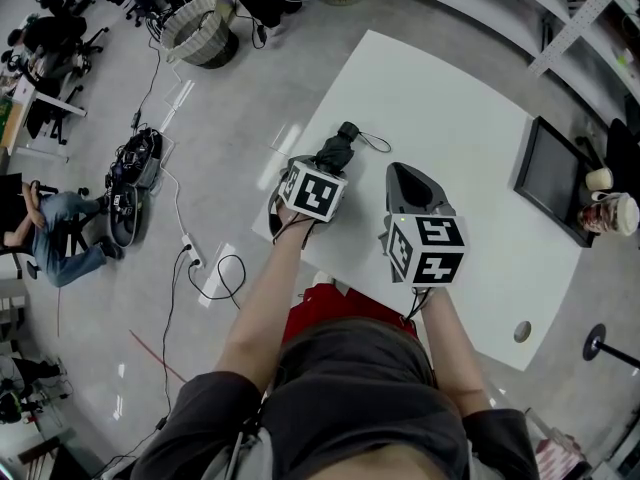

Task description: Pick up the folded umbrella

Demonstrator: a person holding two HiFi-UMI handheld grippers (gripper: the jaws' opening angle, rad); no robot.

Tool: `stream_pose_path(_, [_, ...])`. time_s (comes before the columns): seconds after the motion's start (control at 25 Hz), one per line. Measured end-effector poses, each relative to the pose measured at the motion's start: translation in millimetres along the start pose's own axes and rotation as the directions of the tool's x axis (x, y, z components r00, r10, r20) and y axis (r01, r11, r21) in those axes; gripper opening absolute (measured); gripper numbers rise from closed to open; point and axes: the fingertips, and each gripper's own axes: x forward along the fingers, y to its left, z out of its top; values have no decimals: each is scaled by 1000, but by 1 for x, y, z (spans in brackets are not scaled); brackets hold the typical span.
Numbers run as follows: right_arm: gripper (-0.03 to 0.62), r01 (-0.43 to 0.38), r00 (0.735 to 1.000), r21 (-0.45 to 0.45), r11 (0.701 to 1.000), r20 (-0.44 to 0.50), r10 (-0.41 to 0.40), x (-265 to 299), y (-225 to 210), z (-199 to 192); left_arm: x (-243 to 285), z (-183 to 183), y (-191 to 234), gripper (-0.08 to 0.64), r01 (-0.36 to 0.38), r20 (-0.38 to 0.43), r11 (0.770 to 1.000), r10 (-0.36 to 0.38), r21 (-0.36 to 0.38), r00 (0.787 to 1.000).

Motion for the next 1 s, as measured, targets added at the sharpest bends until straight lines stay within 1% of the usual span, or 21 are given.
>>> stream_pose_path(0.2, [18,0,1000,-1,1000,-5,0,0,-4,-3,5,-2,-3,265,-38,-11,998,38,39,999])
stream_pose_path(0.44, [18,8,1000,-1,1000,-9,-8,0,-3,-4,4,-3,-3,265,-12,-21,1000,13,23,1000])
stream_pose_path(0.68, [18,23,1000,-1,1000,-10,-23,1,1,-5,5,-4,-2,248,14,-27,1000,-14,19,1000])
stream_pose_path(1.0, [18,48,999,-2,999,-4,-48,-4,6,-6,4,-4,0,227,6,-14,1000,-5,30,1000])
